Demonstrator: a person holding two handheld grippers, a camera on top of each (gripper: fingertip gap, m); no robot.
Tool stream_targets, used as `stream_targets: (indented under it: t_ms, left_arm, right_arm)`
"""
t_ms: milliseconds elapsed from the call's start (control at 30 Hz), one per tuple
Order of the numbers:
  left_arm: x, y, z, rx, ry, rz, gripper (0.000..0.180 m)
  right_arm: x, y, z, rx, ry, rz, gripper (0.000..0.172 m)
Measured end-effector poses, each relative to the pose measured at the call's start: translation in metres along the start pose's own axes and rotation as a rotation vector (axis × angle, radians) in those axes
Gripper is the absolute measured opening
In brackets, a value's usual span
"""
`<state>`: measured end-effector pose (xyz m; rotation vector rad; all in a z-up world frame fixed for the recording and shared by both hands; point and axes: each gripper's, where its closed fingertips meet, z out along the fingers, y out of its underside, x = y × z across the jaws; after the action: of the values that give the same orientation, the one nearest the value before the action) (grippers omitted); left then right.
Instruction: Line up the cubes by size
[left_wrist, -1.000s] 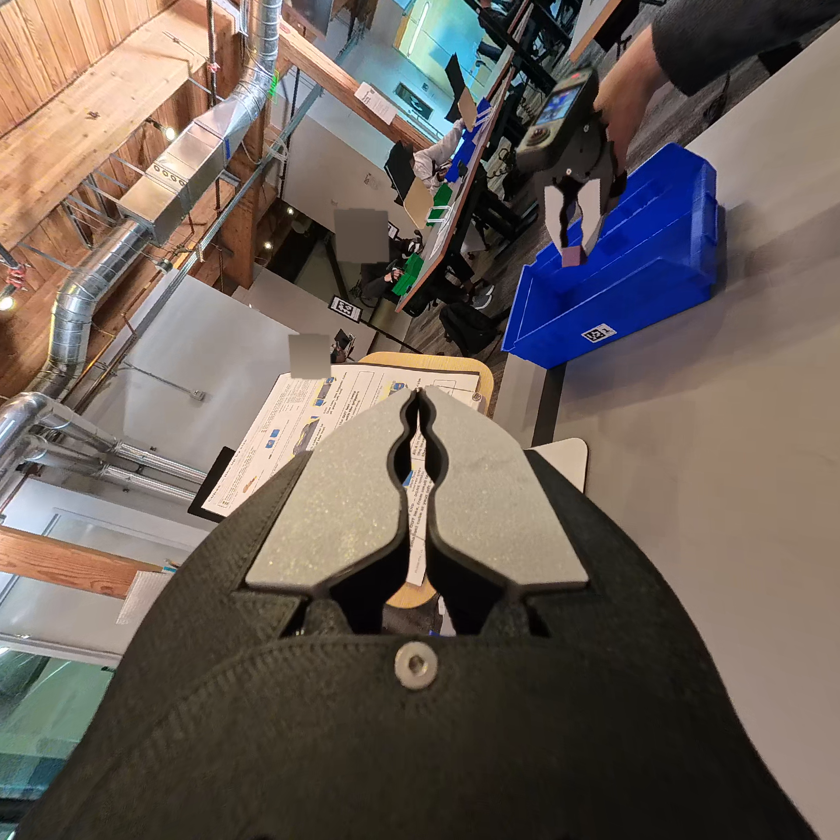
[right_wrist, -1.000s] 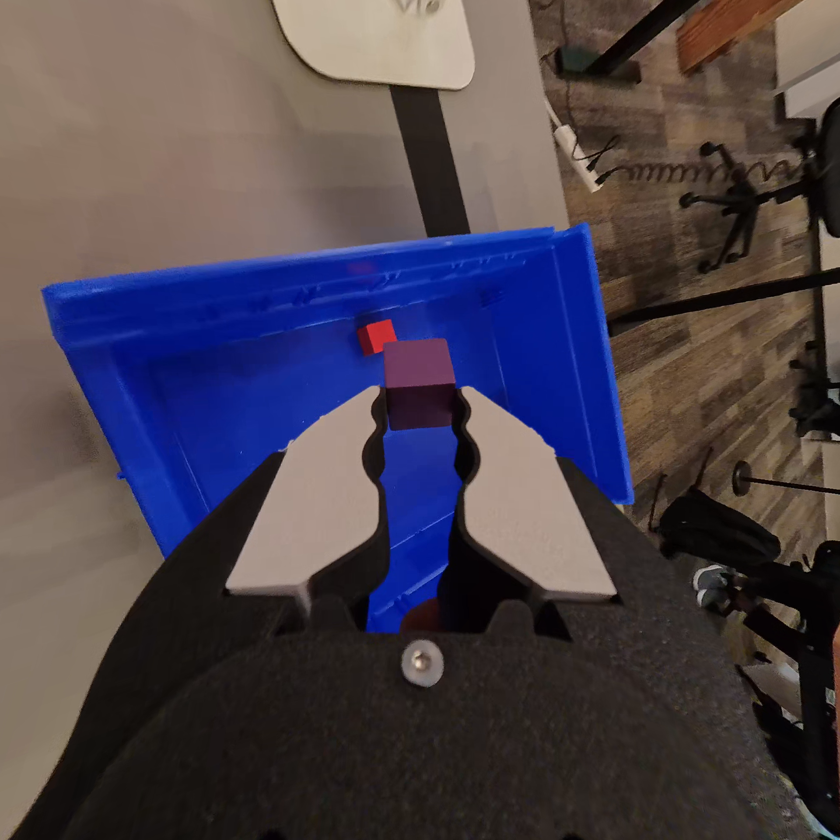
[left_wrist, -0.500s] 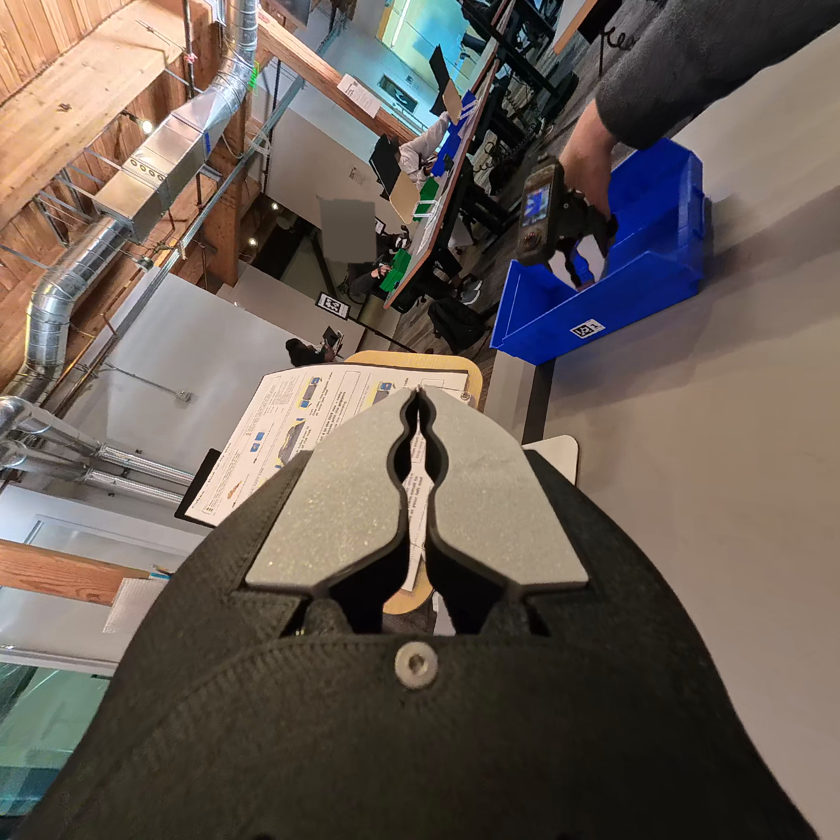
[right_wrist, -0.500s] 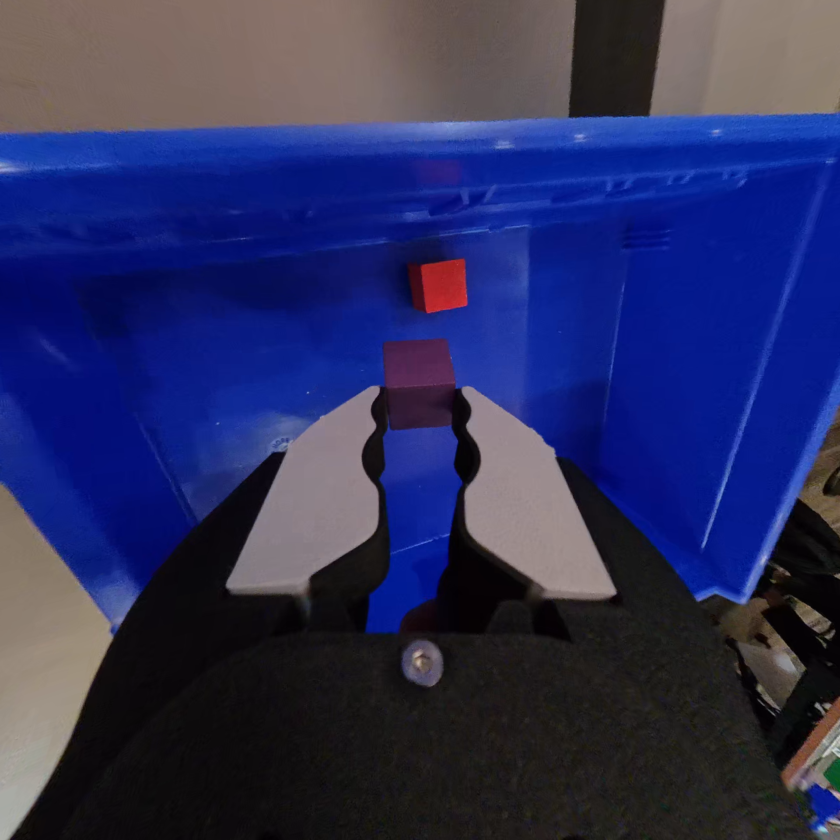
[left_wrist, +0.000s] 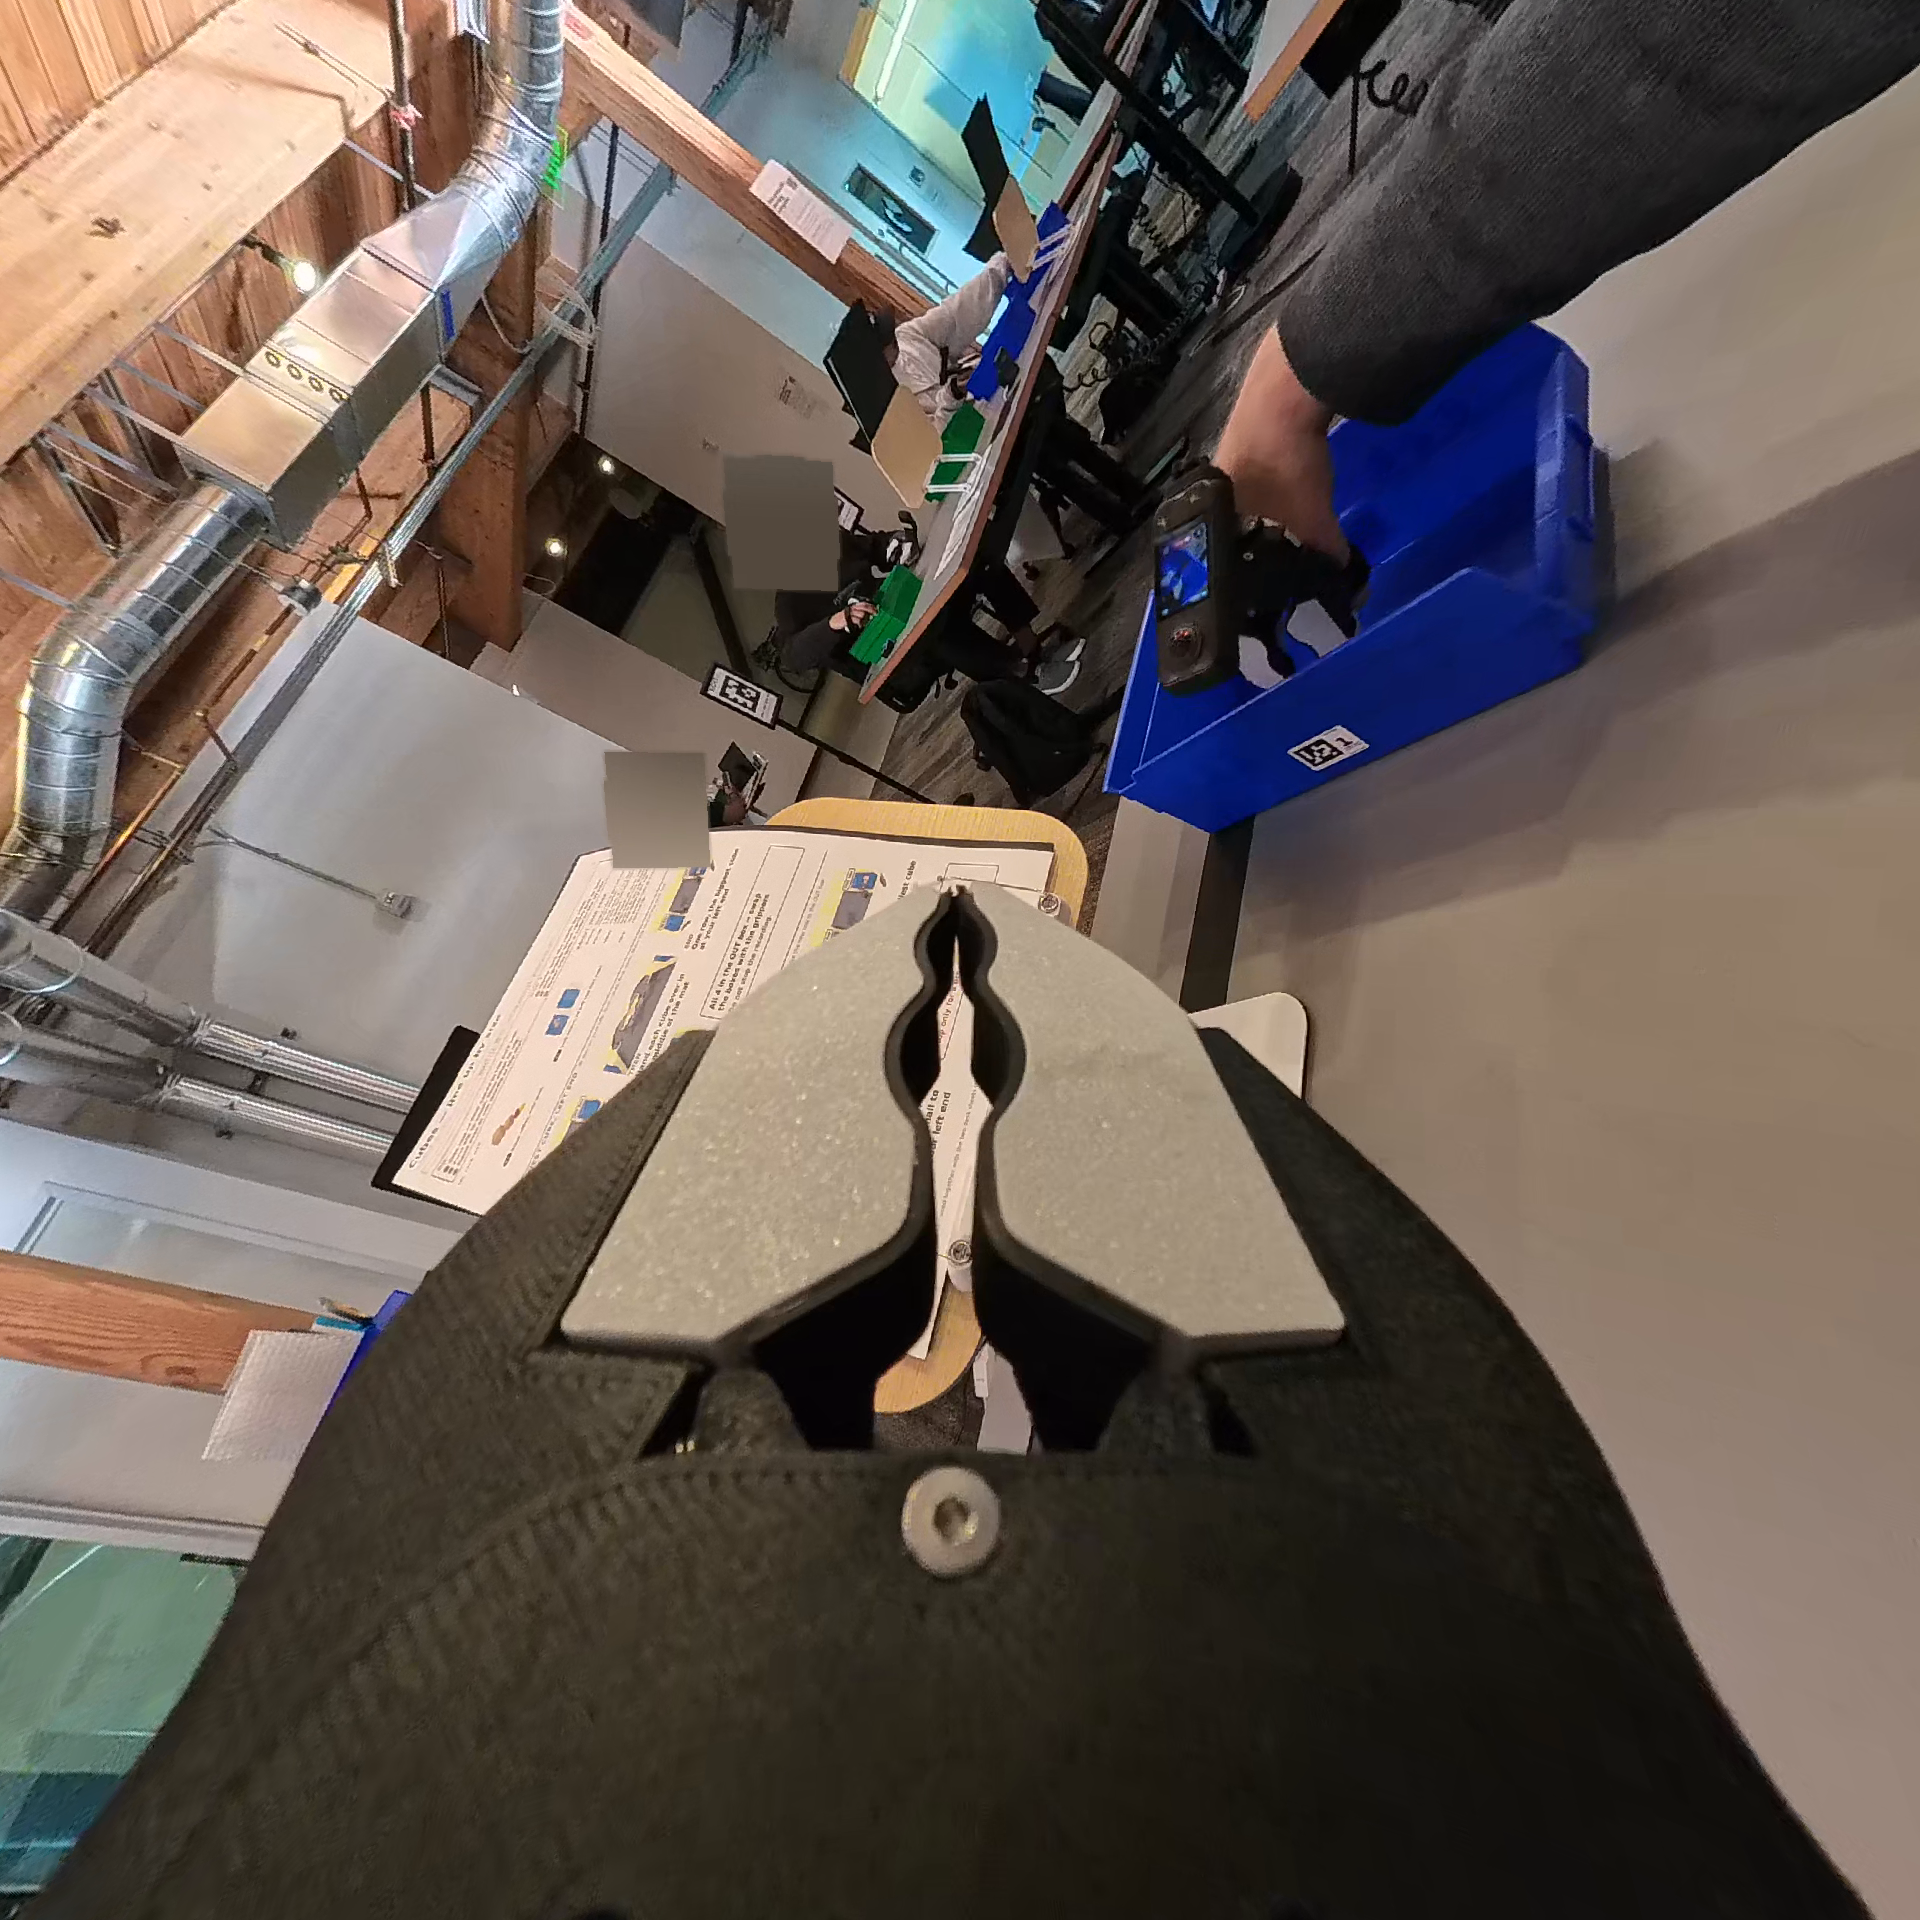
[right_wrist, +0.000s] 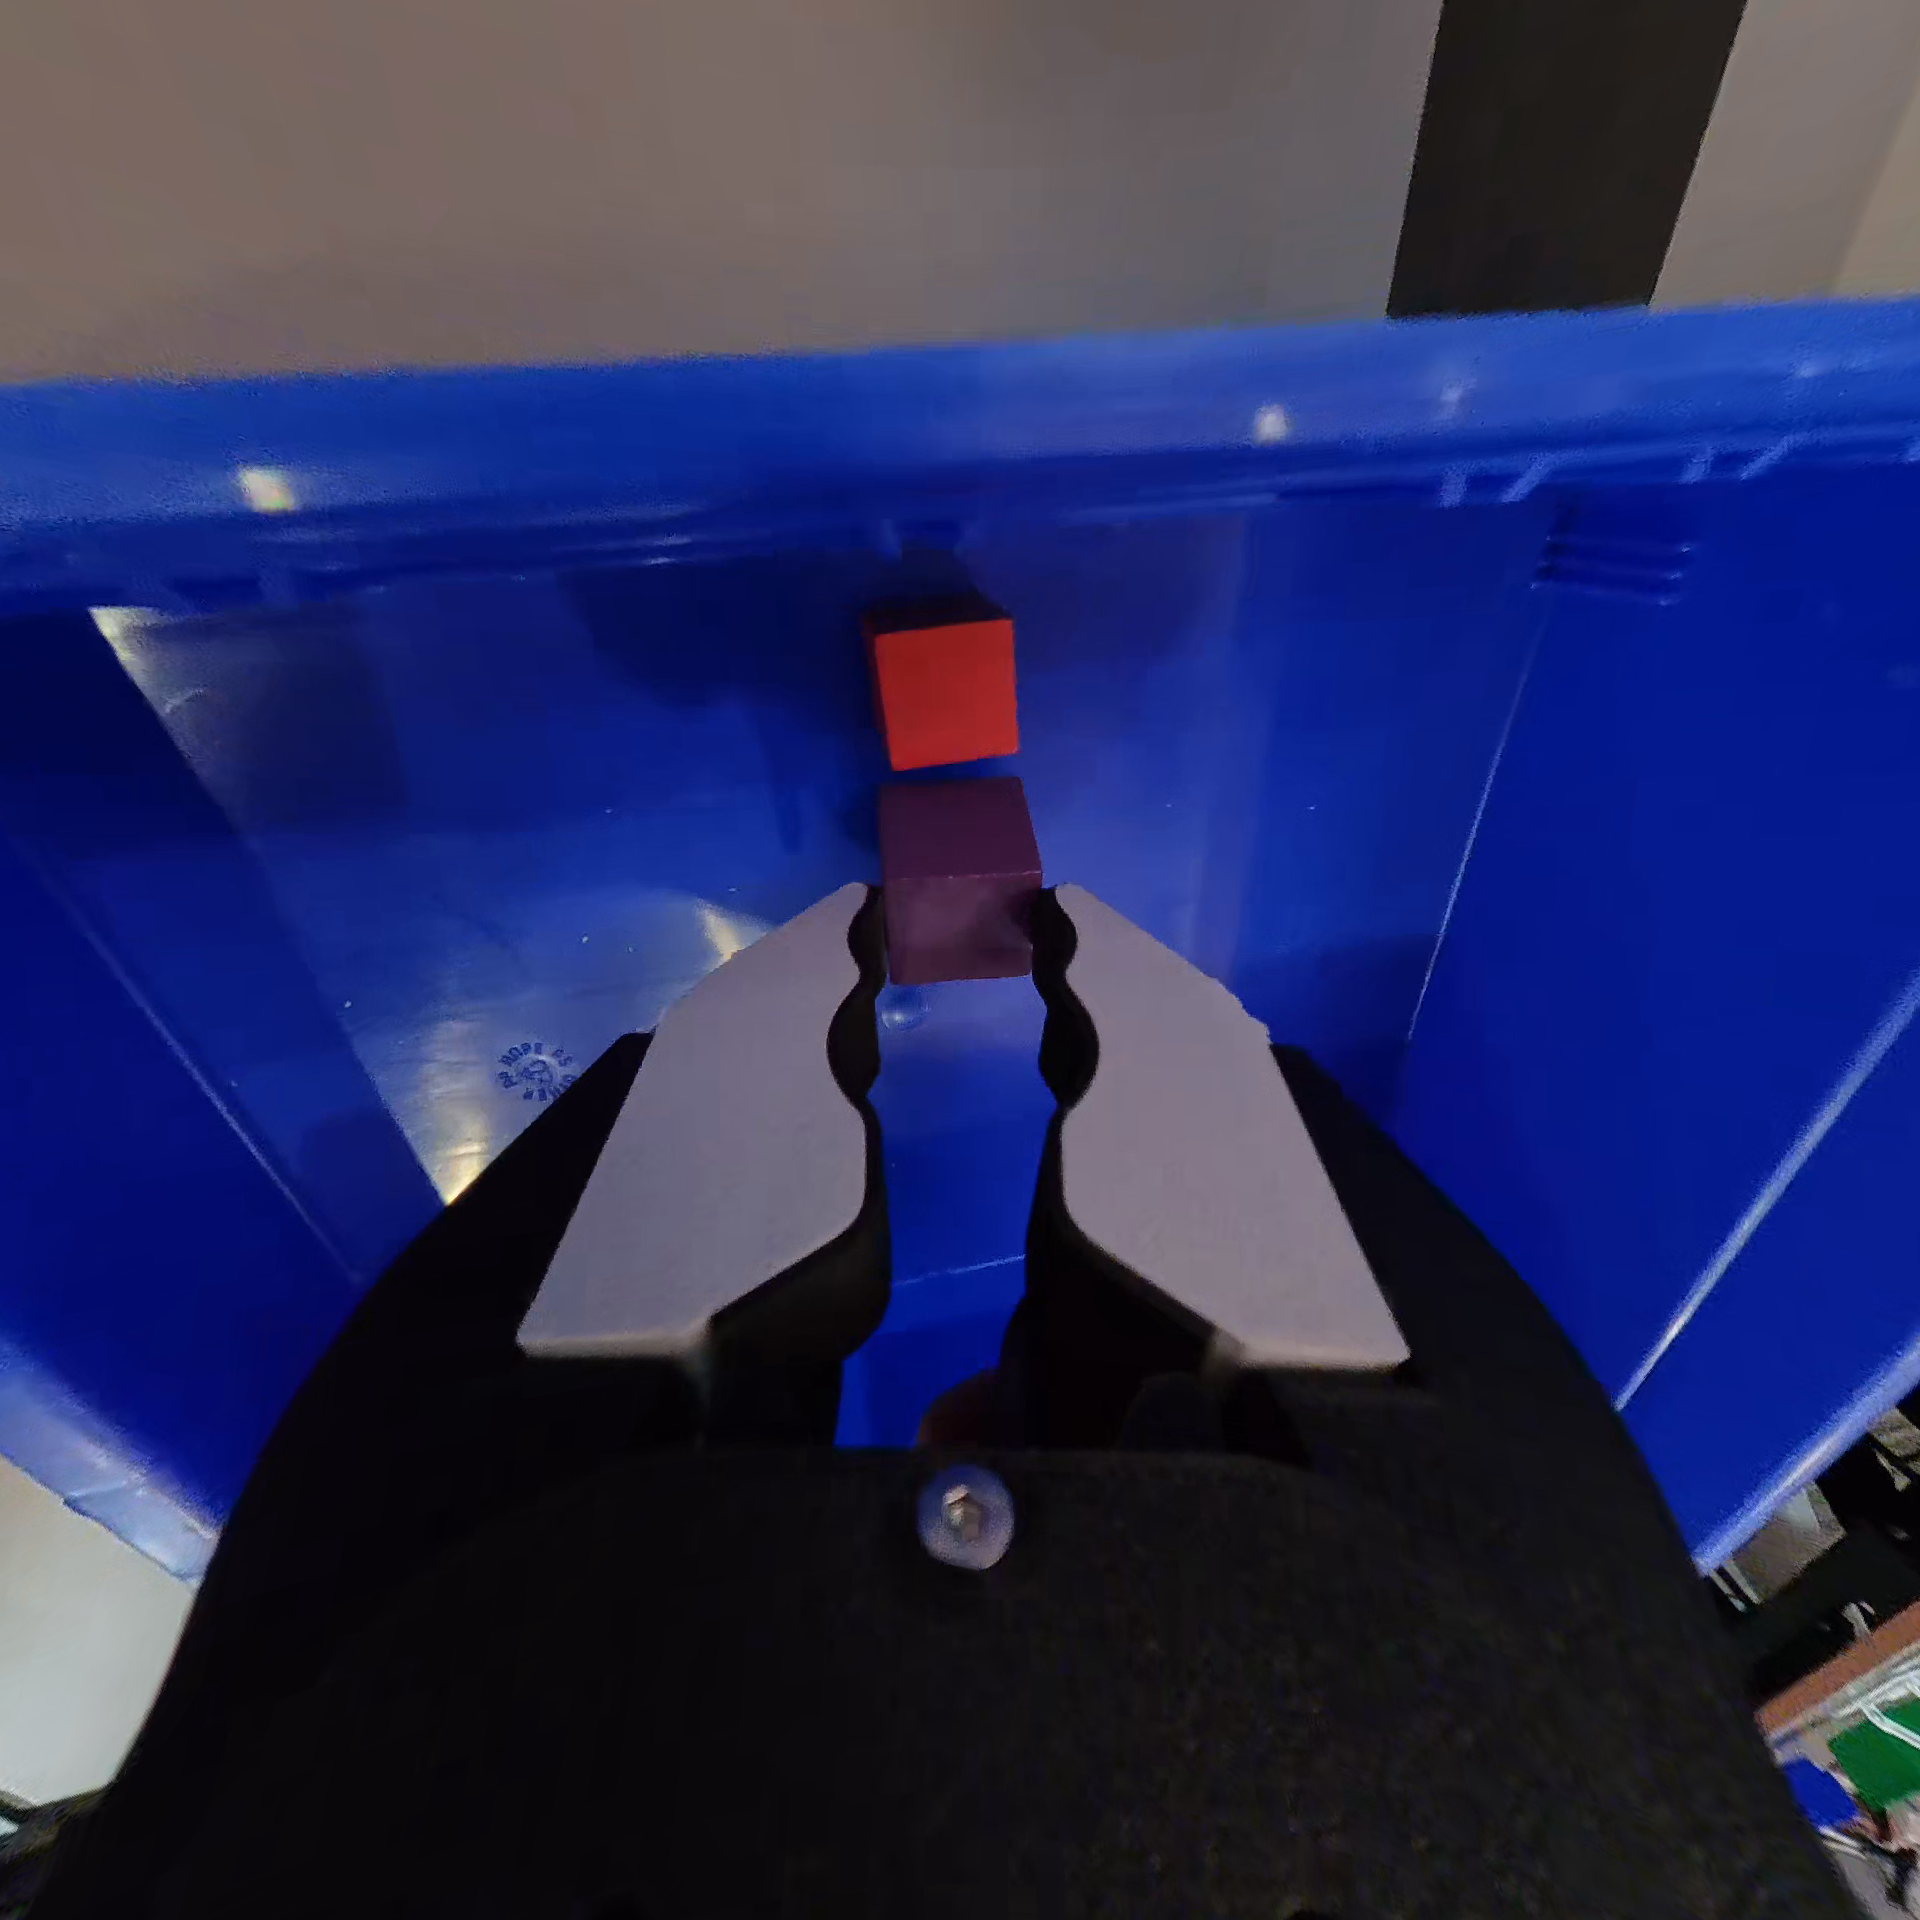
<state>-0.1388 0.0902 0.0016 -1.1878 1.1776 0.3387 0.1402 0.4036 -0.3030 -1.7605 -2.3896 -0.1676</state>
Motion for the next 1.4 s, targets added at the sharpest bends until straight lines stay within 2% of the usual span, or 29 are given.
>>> stream_targets:
  t_ms: [733, 900, 1033, 1200, 1400]
  left_arm:
    - [0.005, 0.002, 0.006, -0.008, 0.022, 0.005, 0.0]
    - [0.005, 0.002, 0.006, -0.009, 0.027, 0.004, 0.0]
    - [0.007, 0.003, 0.008, -0.011, 0.034, 0.005, 0.0]
    - [0.004, 0.005, 0.006, -0.014, 0.024, 0.0, 0.0]
    - [-0.014, 0.01, -0.007, -0.026, -0.049, -0.034, 0.0]
  right_arm:
    - [-0.002, -0.005, 0.004, -0.019, -0.067, -0.05, 0.028]
    - [0.001, -0.001, 0.01, -0.064, -0.046, -0.071, 0.036]
    - [0.003, -0.004, 0.007, -0.033, -0.025, -0.064, 0.038]
    - [0.009, -0.007, -0.023, 0.003, 0.061, -0.041, 0.04]
    - [0.008, -0.026, -0.112, 0.123, 0.378, 0.036, 0.037]
